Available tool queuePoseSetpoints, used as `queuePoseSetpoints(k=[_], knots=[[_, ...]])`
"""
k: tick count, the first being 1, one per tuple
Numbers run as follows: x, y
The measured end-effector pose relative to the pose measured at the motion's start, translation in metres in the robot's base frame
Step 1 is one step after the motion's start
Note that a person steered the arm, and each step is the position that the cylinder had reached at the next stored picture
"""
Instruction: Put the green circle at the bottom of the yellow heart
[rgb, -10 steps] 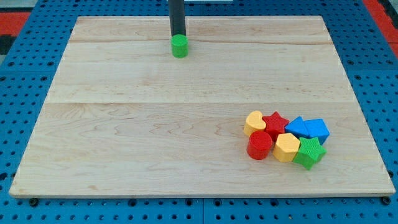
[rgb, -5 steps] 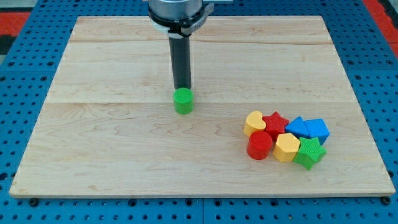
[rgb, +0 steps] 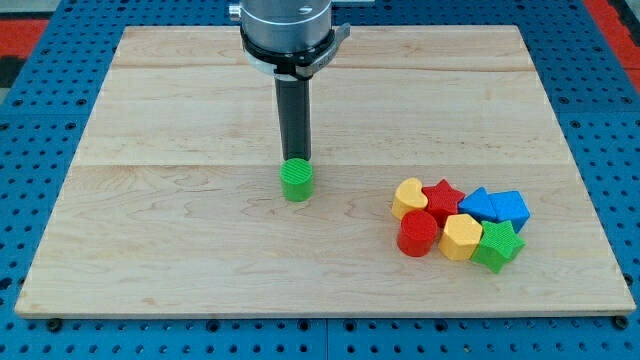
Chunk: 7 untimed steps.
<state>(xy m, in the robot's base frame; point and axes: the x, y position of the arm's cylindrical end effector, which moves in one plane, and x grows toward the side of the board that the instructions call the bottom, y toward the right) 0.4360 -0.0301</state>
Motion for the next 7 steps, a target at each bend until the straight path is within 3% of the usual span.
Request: queuePoseSetpoints(k=[2,4,6,7], knots=[[-0.015,-0.029],[0.021,0.018],[0.045,-0.039],[0.058,-0.003]])
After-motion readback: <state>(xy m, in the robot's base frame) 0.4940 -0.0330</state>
